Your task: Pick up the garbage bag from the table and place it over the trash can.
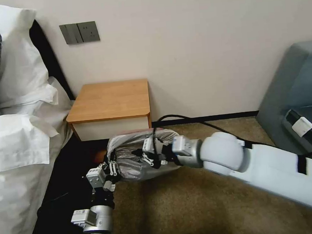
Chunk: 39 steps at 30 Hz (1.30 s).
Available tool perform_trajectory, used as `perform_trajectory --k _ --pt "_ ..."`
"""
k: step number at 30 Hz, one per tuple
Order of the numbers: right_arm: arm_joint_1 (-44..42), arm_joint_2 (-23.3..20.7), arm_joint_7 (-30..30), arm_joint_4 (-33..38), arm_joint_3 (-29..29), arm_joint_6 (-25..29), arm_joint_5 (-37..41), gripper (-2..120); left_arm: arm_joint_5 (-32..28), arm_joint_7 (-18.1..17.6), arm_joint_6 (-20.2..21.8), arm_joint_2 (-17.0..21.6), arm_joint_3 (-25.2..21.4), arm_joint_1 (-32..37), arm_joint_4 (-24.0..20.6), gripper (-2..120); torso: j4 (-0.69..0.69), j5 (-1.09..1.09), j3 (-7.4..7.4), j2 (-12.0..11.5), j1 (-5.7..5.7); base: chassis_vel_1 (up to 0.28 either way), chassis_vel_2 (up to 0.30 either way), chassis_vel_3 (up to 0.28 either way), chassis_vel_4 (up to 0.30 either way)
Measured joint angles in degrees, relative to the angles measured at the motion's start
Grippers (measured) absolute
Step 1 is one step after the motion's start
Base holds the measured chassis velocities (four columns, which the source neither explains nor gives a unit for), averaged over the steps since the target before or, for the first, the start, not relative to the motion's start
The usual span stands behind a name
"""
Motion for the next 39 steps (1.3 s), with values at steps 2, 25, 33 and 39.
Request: perform_trajectory --k 2,25,33,39 --pt "0.41 1.02 0.84 -0.91 -0.75 -0.63 0.04 0 0.0 -0.03 0.0 -0.06 0.03 0.02 -0.08 9 0.0 0.0 0.0 0.0 0.0 0.0 0.0 0.0 0.0" --pt "2.0 5.54 14.28 -9.57 -6.07 -8.16 9.31 0 0.9 0.09 -0.23 -0.58 1.43 -0.03 -0.99 9 0.0 0.01 -0.01 0.0 0.0 0.0 0.0 0.0 0.0" --pt "2.67 5.84 15.07 -11.07 -7.38 -9.82 9.66 0 1.33 0.21 -0.31 -0.98 2.2 0.09 -1.0 9 0.0 0.0 0.0 0.0 0.0 0.0 0.0 0.0 0.0" --pt "1.41 6.13 15.05 -12.49 -6.17 -8.75 9.49 0 1.31 0.22 -0.31 -1.16 2.28 0.25 -1.22 9 0.0 0.01 0.0 0.0 0.0 0.0 0.0 0.0 0.0"
